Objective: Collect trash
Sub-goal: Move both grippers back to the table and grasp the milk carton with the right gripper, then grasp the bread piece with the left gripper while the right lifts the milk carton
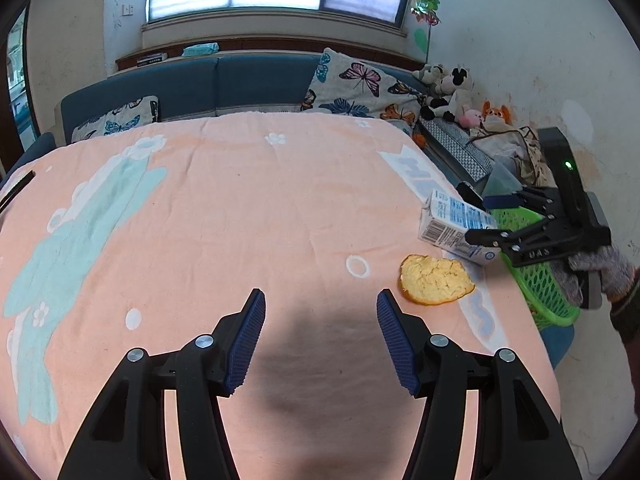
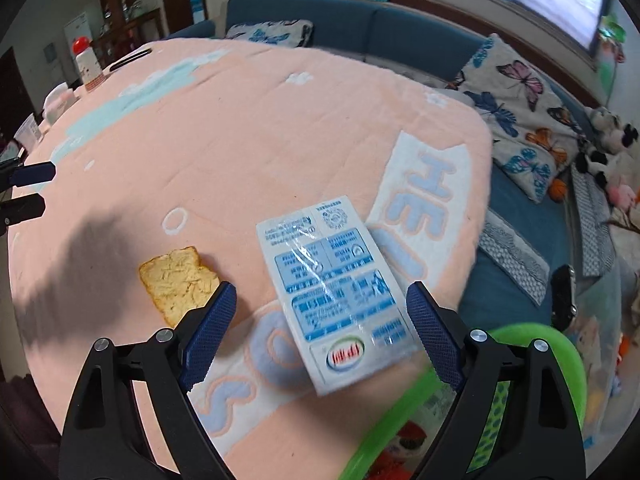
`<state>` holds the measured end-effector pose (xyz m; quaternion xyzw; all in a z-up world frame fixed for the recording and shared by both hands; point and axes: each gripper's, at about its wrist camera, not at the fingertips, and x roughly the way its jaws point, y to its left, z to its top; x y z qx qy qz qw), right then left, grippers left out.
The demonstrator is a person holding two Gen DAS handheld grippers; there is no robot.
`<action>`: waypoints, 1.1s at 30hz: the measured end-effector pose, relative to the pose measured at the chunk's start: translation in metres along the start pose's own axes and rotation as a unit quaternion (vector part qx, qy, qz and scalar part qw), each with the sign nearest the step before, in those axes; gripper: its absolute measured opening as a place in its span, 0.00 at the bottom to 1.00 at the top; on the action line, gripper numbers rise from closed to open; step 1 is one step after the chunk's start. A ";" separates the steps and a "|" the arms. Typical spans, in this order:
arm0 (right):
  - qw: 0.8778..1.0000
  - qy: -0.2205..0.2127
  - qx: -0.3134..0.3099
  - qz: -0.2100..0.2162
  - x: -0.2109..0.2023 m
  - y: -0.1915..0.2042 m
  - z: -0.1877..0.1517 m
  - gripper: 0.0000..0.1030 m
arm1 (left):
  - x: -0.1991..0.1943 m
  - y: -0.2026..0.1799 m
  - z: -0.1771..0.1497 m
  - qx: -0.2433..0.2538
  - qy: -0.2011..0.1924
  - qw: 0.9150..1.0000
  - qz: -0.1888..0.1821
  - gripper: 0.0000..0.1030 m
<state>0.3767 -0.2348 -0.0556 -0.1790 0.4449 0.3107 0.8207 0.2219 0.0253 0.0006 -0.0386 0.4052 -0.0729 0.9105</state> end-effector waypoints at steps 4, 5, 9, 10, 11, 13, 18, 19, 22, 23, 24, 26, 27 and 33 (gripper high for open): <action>1.000 0.008 -0.019 0.005 0.013 -0.002 0.007 0.85 | 0.006 0.003 0.002 -0.001 0.003 1.000 -0.008 0.53; 1.000 0.010 -0.020 0.012 0.015 -0.002 0.008 0.84 | 0.008 0.004 0.002 -0.002 0.005 1.000 -0.009 0.53; 0.999 0.024 -0.029 0.016 0.029 -0.003 0.012 0.83 | 0.015 0.002 0.001 0.003 0.011 1.000 -0.014 0.50; 0.999 0.030 -0.031 0.017 0.033 -0.003 0.011 0.83 | 0.017 0.001 0.002 0.003 0.013 1.000 -0.016 0.49; 0.999 0.033 -0.033 0.017 0.036 -0.003 0.011 0.83 | 0.018 0.000 0.002 0.003 0.014 1.000 -0.018 0.49; 0.999 0.038 -0.033 0.022 0.041 -0.002 0.009 0.80 | 0.022 -0.003 0.002 0.006 0.017 1.000 -0.022 0.48; 0.999 0.036 -0.022 0.017 0.039 0.002 0.006 0.69 | 0.033 -0.012 0.005 0.010 0.027 0.999 -0.034 0.45; 0.999 0.035 -0.019 0.013 0.038 0.002 0.006 0.68 | 0.035 -0.016 0.005 0.011 0.030 0.999 -0.039 0.45; 1.000 0.018 -0.003 0.010 0.026 0.003 0.003 0.67 | 0.045 -0.027 0.005 0.017 0.040 0.998 -0.054 0.43; 1.000 0.014 0.004 0.008 0.022 0.003 0.003 0.67 | 0.047 -0.031 0.005 0.021 0.042 0.997 -0.057 0.42; 1.000 0.010 0.013 0.007 0.017 0.003 0.001 0.67 | 0.050 -0.035 0.005 0.025 0.045 0.997 -0.059 0.42; 1.000 -0.002 0.026 -0.001 0.006 0.002 -0.002 0.67 | 0.058 -0.046 0.005 0.035 0.052 0.996 -0.068 0.41; 1.000 -0.006 0.030 -0.005 0.001 0.002 -0.004 0.67 | 0.063 -0.050 0.005 0.037 0.057 0.995 -0.071 0.41; 0.997 -0.035 0.071 -0.019 -0.036 -0.005 -0.019 0.67 | 0.087 -0.067 0.003 0.042 0.082 0.992 -0.085 0.37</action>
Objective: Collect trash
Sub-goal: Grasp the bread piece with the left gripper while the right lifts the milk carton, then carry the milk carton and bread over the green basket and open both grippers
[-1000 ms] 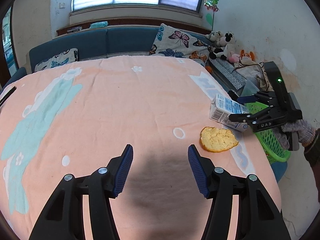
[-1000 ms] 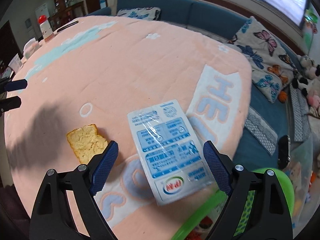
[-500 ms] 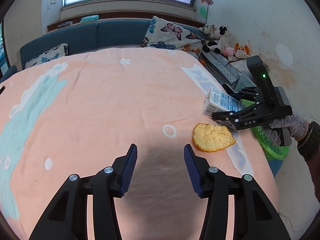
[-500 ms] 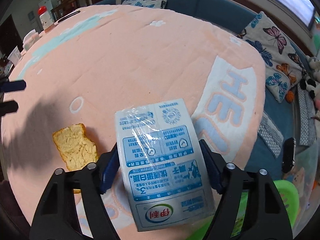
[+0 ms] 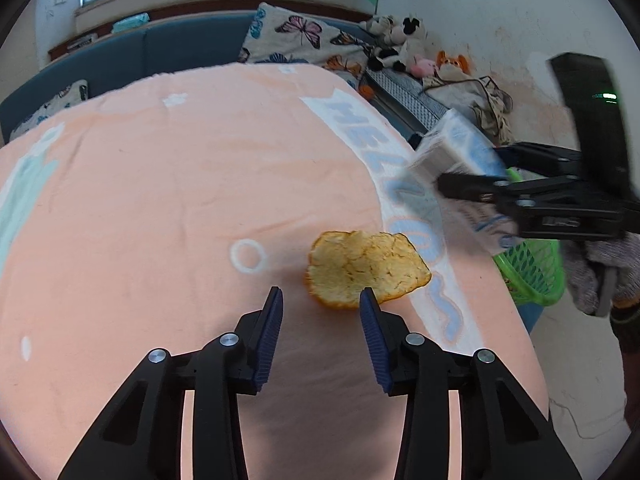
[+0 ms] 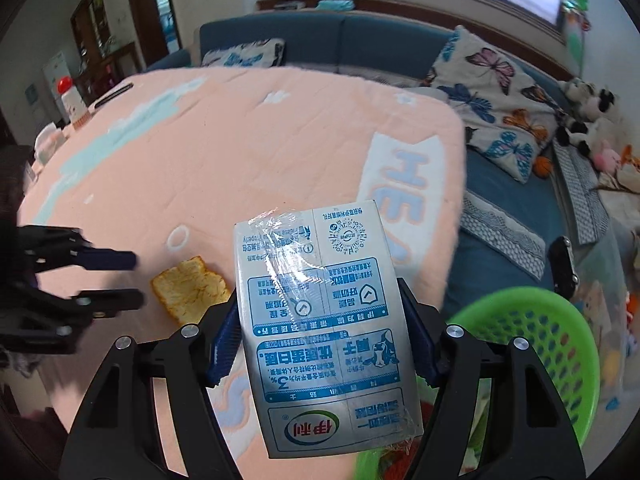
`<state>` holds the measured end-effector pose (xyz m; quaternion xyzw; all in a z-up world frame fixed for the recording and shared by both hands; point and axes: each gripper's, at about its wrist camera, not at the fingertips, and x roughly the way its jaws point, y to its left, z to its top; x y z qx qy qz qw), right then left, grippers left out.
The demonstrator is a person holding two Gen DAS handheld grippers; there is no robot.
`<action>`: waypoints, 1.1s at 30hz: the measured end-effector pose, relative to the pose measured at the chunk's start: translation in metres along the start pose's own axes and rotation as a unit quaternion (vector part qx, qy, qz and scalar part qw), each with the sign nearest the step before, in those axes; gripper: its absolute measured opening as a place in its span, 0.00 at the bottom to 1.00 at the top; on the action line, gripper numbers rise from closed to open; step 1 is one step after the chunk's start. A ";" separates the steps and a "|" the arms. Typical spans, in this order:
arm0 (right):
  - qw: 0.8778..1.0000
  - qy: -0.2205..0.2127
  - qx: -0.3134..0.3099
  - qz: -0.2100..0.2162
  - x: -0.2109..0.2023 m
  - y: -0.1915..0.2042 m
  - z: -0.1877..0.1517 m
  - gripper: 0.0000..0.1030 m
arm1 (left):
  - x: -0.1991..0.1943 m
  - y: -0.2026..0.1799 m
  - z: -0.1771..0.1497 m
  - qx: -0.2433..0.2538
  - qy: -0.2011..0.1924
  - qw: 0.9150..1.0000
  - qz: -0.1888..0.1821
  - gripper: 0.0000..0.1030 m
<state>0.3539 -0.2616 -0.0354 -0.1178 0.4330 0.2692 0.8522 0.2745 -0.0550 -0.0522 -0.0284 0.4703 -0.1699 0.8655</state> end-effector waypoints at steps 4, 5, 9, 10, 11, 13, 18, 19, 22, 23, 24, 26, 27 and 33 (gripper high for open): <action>1.000 -0.016 0.015 -0.011 -0.021 -0.006 -0.008 0.67 | 0.008 0.002 0.001 -0.014 0.008 1.000 -0.005 0.34; 0.999 -0.022 0.020 -0.015 -0.027 -0.009 -0.012 0.67 | 0.010 0.004 0.001 -0.018 0.010 1.000 -0.006 0.33; 0.998 -0.033 0.043 -0.030 -0.045 -0.019 -0.021 0.67 | 0.018 0.009 0.005 -0.037 0.019 0.999 -0.010 0.27; 0.998 -0.038 0.047 -0.035 -0.051 -0.022 -0.023 0.67 | 0.020 0.010 0.006 -0.040 0.020 0.999 -0.009 0.26; 0.997 -0.041 0.050 -0.040 -0.055 -0.023 -0.025 0.67 | 0.022 0.010 0.007 -0.044 0.022 0.999 -0.009 0.26; 0.996 -0.047 0.060 -0.050 -0.064 -0.030 -0.031 0.67 | 0.026 0.009 0.008 -0.048 0.027 0.998 -0.012 0.22; 0.992 -0.051 0.088 -0.075 -0.081 -0.048 -0.048 0.67 | 0.028 0.004 0.009 -0.050 0.027 0.998 0.004 0.11; 0.991 -0.051 0.095 -0.080 -0.084 -0.053 -0.052 0.67 | 0.028 0.004 0.010 -0.052 0.025 0.998 0.005 0.08; 0.987 -0.046 0.115 -0.103 -0.092 -0.070 -0.067 0.67 | 0.018 0.000 0.014 -0.051 0.010 0.999 0.006 0.05; 0.986 -0.043 0.122 -0.108 -0.093 -0.075 -0.071 0.67 | 0.014 -0.004 0.016 -0.046 0.004 0.999 0.010 0.05; 0.984 -0.041 0.130 -0.115 -0.094 -0.082 -0.075 0.67 | 0.010 -0.007 0.018 -0.040 -0.003 0.999 0.015 0.05; 0.981 -0.036 0.146 -0.124 -0.096 -0.092 -0.084 0.67 | -0.002 -0.018 0.023 -0.023 -0.021 0.999 0.019 0.05; 0.979 -0.034 0.154 -0.129 -0.095 -0.097 -0.088 0.67 | -0.008 -0.024 0.026 -0.013 -0.029 0.999 0.022 0.05; 0.970 -0.017 0.186 -0.153 -0.087 -0.121 -0.109 0.67 | -0.035 -0.049 0.038 0.022 -0.065 0.998 0.016 0.05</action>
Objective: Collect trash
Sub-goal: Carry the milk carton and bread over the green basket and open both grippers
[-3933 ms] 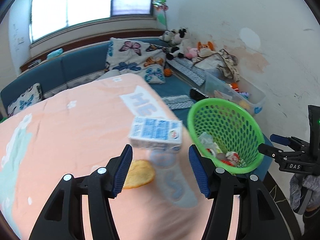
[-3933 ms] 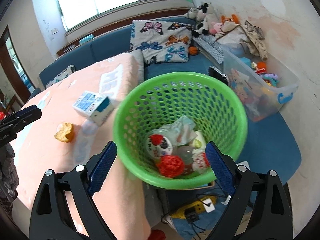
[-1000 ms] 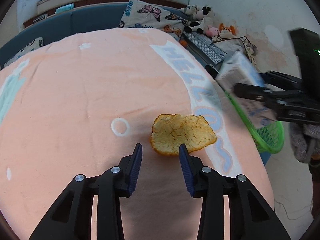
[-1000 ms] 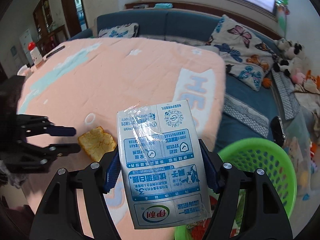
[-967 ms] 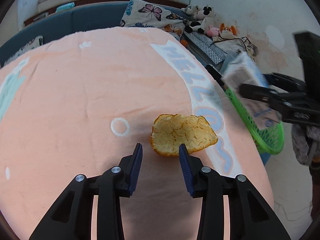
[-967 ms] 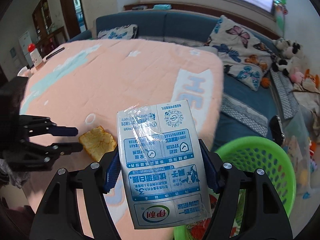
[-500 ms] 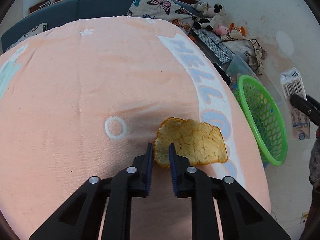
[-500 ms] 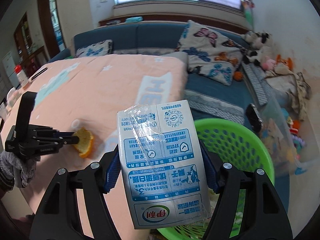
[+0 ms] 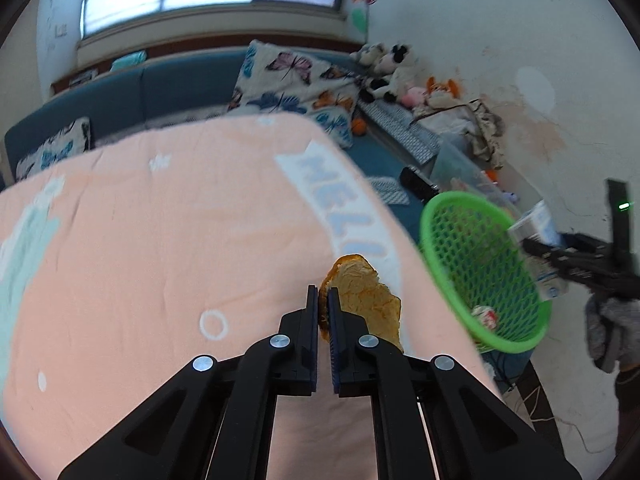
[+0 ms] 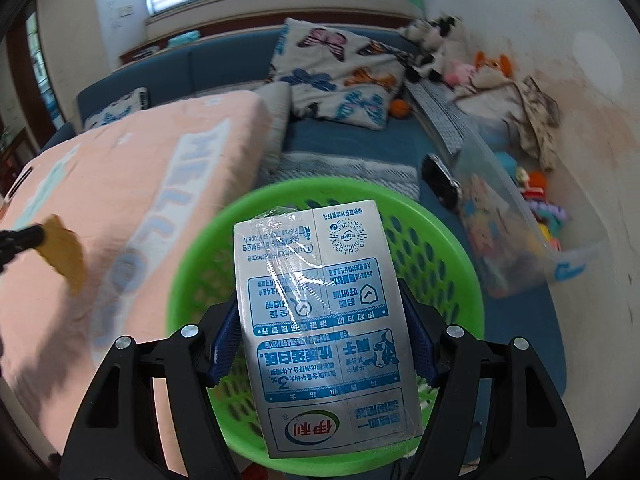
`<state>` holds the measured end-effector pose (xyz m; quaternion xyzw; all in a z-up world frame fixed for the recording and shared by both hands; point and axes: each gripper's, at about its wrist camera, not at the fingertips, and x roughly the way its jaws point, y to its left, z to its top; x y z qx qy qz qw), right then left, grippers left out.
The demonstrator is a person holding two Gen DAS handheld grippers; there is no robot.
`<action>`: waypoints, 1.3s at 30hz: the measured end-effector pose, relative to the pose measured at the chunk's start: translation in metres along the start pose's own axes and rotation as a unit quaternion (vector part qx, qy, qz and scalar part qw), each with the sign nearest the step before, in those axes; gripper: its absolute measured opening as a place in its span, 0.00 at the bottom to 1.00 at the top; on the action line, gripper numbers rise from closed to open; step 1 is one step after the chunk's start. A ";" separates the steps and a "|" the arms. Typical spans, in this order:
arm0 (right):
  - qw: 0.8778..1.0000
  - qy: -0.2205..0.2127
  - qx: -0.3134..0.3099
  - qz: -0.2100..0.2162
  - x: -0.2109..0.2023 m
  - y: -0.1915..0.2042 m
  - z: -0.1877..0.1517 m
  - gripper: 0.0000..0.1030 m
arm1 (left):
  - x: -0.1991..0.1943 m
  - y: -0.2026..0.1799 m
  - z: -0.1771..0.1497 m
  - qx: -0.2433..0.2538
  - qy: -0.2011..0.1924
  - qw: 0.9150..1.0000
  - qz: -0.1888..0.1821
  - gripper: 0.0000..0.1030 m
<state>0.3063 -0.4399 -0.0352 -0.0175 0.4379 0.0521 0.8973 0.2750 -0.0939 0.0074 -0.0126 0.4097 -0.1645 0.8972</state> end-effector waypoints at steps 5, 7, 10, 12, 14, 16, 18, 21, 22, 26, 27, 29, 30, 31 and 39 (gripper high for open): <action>1.000 0.015 0.013 -0.018 0.017 -0.015 -0.006 0.68 | -0.011 -0.019 0.011 0.013 -0.013 1.000 -0.017 0.05; 0.999 0.017 0.019 -0.022 0.022 -0.021 -0.008 0.69 | -0.011 -0.028 0.015 0.020 -0.014 0.999 -0.022 0.05; 0.999 0.012 0.030 -0.024 0.023 -0.028 -0.010 0.69 | -0.011 -0.042 0.019 0.035 -0.016 0.999 -0.029 0.05; 0.999 0.007 0.035 -0.025 0.020 -0.031 -0.010 0.69 | -0.010 -0.051 0.023 0.043 -0.018 0.998 -0.035 0.05; 0.999 0.000 0.038 -0.029 0.016 -0.034 -0.009 0.72 | -0.009 -0.060 0.026 0.050 -0.019 0.998 -0.040 0.05; 0.999 -0.004 0.042 -0.030 0.010 -0.037 -0.010 0.72 | -0.005 -0.069 0.030 0.055 -0.017 0.997 -0.046 0.05; 0.998 -0.007 0.046 -0.030 0.005 -0.038 -0.012 0.72 | 0.000 -0.080 0.033 0.063 -0.013 0.996 -0.054 0.05; 0.998 -0.013 0.044 -0.031 -0.005 -0.039 -0.017 0.72 | 0.007 -0.094 0.037 0.075 -0.010 0.995 -0.060 0.05; 0.998 -0.017 0.044 -0.031 -0.011 -0.040 -0.020 0.72 | 0.010 -0.101 0.039 0.080 -0.009 0.995 -0.061 0.05; 0.998 -0.028 0.051 -0.027 -0.027 -0.044 -0.029 0.73 | 0.023 -0.125 0.043 0.104 -0.007 0.993 -0.061 0.05; 0.998 -0.030 0.052 -0.027 -0.032 -0.045 -0.031 0.73 | 0.026 -0.130 0.045 0.109 -0.005 0.992 -0.060 0.05; 0.998 -0.033 0.050 -0.028 -0.040 -0.045 -0.037 0.73 | 0.034 -0.141 0.046 0.118 0.002 0.991 -0.062 0.05; 0.998 -0.035 0.049 -0.029 -0.043 -0.046 -0.039 0.74 | 0.038 -0.145 0.046 0.121 0.005 0.991 -0.062 0.05; 0.998 -0.038 0.049 -0.029 -0.048 -0.046 -0.043 0.75 | 0.043 -0.152 0.047 0.127 0.010 0.990 -0.064 0.05; 0.996 -0.059 0.062 -0.025 -0.072 -0.049 -0.059 0.79 | 0.069 -0.191 0.056 0.150 0.025 0.986 -0.068 0.05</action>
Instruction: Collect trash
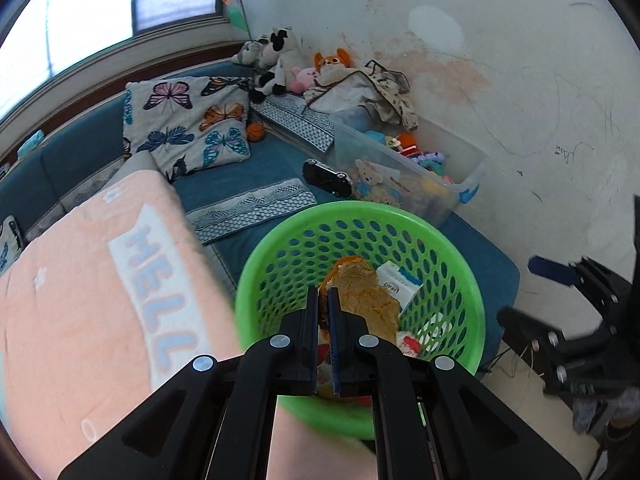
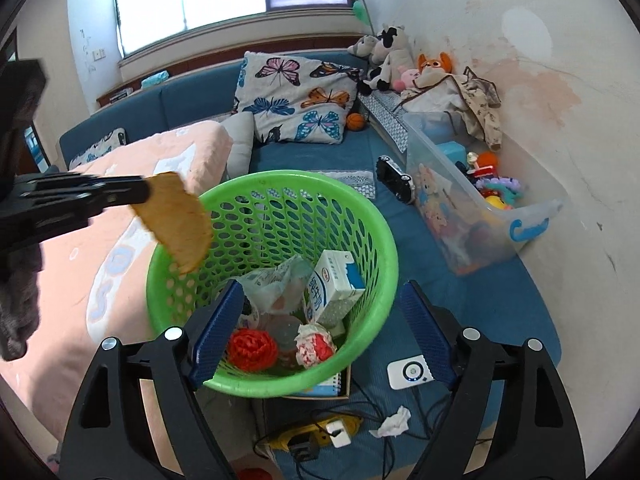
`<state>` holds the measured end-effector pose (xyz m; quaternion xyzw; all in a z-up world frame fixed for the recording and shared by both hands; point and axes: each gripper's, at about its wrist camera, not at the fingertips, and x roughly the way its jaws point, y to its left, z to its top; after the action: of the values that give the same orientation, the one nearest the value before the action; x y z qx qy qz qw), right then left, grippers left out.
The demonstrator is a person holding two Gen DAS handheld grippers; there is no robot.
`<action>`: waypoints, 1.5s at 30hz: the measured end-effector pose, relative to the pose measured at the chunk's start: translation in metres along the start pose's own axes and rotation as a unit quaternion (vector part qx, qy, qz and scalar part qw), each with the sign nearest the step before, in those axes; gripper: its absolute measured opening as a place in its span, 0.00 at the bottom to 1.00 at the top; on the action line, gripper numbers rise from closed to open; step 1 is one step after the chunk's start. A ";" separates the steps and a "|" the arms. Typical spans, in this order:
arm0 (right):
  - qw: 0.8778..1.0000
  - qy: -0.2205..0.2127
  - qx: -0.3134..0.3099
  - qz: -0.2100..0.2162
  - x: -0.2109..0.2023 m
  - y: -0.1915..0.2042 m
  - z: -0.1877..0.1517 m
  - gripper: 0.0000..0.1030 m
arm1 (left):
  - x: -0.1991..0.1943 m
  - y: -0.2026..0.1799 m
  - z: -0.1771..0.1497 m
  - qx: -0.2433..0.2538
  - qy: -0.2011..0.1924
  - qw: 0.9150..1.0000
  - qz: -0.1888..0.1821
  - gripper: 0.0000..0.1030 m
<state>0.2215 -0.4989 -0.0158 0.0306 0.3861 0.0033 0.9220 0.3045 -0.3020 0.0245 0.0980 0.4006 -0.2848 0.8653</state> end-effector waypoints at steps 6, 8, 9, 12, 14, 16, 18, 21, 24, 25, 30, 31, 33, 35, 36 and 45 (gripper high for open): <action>1.000 -0.005 0.017 0.004 -0.007 -0.005 -0.009 0.85 | 0.012 -0.011 0.011 -0.003 0.009 1.000 -0.015 0.14; 1.000 -0.007 0.030 0.008 -0.009 -0.008 -0.013 0.87 | 0.011 -0.014 0.012 -0.002 0.002 1.000 -0.018 0.19; 0.999 -0.009 0.036 0.011 -0.010 -0.008 -0.014 0.87 | 0.009 -0.015 0.011 0.001 -0.001 1.000 -0.016 0.19; 0.999 -0.010 0.046 0.011 -0.012 -0.006 -0.022 0.88 | 0.002 -0.014 0.007 -0.003 -0.005 1.000 -0.025 0.27; 0.998 -0.011 0.054 0.019 -0.015 -0.002 -0.026 0.88 | -0.007 -0.010 0.002 -0.007 -0.015 1.000 -0.016 0.46; 0.998 -0.015 0.055 0.023 -0.019 0.002 -0.029 0.88 | -0.017 -0.007 -0.001 -0.006 -0.024 1.000 -0.013 0.46; 0.998 -0.020 0.052 0.023 -0.024 0.012 -0.032 0.88 | -0.030 -0.004 -0.007 -0.009 -0.032 0.999 -0.013 0.47; 0.998 -0.027 0.053 0.024 -0.031 0.022 -0.036 0.88 | -0.046 0.004 -0.014 -0.016 -0.042 0.999 -0.012 0.55; 0.998 -0.026 0.056 0.028 -0.036 0.032 -0.039 0.89 | -0.067 0.013 -0.025 -0.027 -0.058 0.998 -0.008 0.59; 0.998 -0.026 0.057 0.031 -0.038 0.035 -0.039 0.89 | -0.074 0.017 -0.030 -0.031 -0.062 0.998 -0.007 0.60; 0.998 -0.028 0.041 0.024 -0.051 0.059 -0.046 0.93 | -0.105 0.031 -0.055 -0.042 -0.085 0.995 0.013 0.71; 0.999 -0.028 0.038 0.022 -0.053 0.065 -0.047 0.94 | -0.113 0.034 -0.061 -0.043 -0.091 0.995 0.019 0.73; 0.999 -0.028 0.033 0.026 -0.057 0.075 -0.050 0.95 | -0.127 0.038 -0.074 -0.042 -0.100 0.993 0.035 0.77; 0.999 -0.027 0.030 0.032 -0.060 0.085 -0.053 0.95 | -0.137 0.042 -0.083 -0.044 -0.107 0.992 0.044 0.83; 0.999 -0.025 0.029 0.034 -0.061 0.090 -0.055 0.95 | -0.144 0.044 -0.090 -0.045 -0.109 0.992 0.050 0.85; 0.999 -0.012 0.012 0.030 -0.072 0.138 -0.064 0.96 | -0.188 0.068 -0.143 -0.065 -0.115 0.985 0.110 0.92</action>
<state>0.1272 -0.3597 -0.0011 0.0537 0.3739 0.0263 0.9255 0.1551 -0.1110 0.0668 0.0514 0.3025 -0.1705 0.9364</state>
